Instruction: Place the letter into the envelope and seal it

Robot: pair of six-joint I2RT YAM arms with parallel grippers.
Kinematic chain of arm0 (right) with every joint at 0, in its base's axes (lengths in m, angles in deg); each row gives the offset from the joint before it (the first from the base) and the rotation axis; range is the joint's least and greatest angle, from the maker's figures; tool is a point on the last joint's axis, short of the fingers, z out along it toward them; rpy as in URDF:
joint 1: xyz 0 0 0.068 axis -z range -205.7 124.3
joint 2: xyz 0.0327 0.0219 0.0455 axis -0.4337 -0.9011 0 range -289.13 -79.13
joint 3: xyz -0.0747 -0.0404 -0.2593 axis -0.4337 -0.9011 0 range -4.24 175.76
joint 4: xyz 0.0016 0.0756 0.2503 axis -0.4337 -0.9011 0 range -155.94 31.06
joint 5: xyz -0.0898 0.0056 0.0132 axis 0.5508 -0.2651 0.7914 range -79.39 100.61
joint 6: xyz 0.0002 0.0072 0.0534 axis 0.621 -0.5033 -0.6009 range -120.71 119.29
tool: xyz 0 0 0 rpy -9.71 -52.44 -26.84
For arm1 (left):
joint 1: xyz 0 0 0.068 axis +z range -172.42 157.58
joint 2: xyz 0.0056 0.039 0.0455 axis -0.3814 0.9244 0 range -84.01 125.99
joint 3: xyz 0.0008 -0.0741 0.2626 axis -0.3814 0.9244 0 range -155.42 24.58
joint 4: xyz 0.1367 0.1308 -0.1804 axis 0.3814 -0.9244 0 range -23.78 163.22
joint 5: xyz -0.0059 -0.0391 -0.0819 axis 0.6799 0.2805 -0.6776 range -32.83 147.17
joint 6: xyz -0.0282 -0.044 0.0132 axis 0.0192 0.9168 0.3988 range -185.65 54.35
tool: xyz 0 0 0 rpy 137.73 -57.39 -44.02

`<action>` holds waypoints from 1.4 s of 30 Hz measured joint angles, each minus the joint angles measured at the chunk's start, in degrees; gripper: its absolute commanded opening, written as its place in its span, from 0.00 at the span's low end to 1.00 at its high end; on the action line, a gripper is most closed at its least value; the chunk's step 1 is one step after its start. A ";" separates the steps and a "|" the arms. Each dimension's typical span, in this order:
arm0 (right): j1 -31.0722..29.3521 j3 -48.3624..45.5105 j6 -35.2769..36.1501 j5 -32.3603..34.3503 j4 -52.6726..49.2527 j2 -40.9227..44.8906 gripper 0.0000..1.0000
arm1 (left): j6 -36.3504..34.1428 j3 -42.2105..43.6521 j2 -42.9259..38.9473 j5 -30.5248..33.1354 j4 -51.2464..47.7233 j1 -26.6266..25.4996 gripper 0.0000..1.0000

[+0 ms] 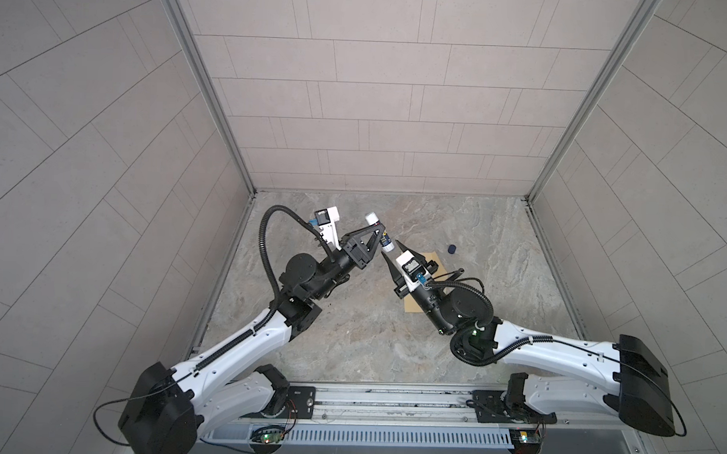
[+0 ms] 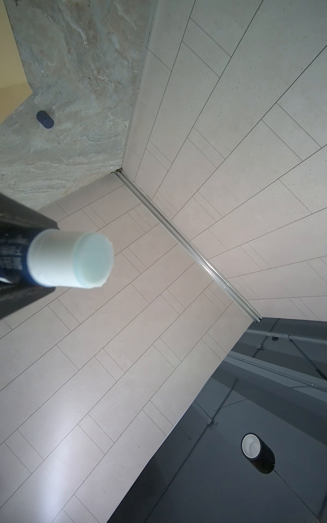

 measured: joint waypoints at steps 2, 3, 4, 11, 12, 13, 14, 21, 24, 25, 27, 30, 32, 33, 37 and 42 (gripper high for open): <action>0.00 0.15 -0.13 0.52 0.04 -0.37 0.34 | 0.02 0.00 0.00 0.00 0.15 0.00 0.00; 0.00 0.28 -0.24 0.72 0.02 -0.63 0.34 | 0.02 0.00 0.00 0.00 0.24 0.00 0.00; 0.00 0.37 -0.31 0.85 -0.04 -0.87 0.34 | 0.04 0.00 0.00 0.00 0.26 0.00 0.00; 0.00 0.61 -1.07 1.68 -0.24 -1.73 0.23 | 0.09 0.00 0.00 0.00 0.28 0.00 0.00; 0.00 0.63 -1.22 1.75 -0.24 -1.73 0.19 | 0.11 0.00 0.00 0.00 0.28 0.00 0.00; 0.00 0.63 -1.44 1.81 -0.24 -1.75 0.11 | 0.11 0.00 0.00 0.00 0.31 0.00 0.00; 0.00 0.63 -1.68 1.92 -0.26 -1.75 0.04 | 0.11 0.00 0.00 0.00 0.31 0.00 0.00; 0.52 1.60 -5.77 0.76 -1.90 -1.55 0.00 | 0.04 0.00 0.00 0.00 1.11 0.02 0.00; 3.41 2.19 -12.46 -5.46 -5.27 -0.13 0.00 | -0.17 0.00 0.09 0.07 1.86 0.07 0.00; 4.63 2.45 -14.91 -8.22 -6.27 0.37 0.00 | -0.33 0.00 0.17 0.09 2.25 0.13 0.00; 8.46 2.67 -22.84 -16.72 -7.78 1.29 0.00 | -0.90 0.00 0.39 0.04 3.43 0.20 0.00; 13.84 2.67 -35.06 -28.76 -7.85 1.57 0.00 | -1.68 0.00 0.72 -0.31 4.59 0.39 0.00; 16.39 2.67 -41.77 -34.82 -7.76 1.55 0.00 | -2.10 0.00 0.92 -0.76 4.96 0.42 0.00; 17.55 2.67 -45.16 -37.75 -7.52 1.53 0.00 | -2.27 0.00 0.94 -1.14 5.20 0.42 0.00; 20.02 2.67 -54.75 -44.59 -5.46 0.79 0.00 | -2.71 0.00 0.96 -2.14 6.21 0.42 0.00; 22.23 2.67 -65.53 -50.38 1.99 -2.93 0.00 | -3.48 0.00 0.94 -1.73 7.04 0.85 0.00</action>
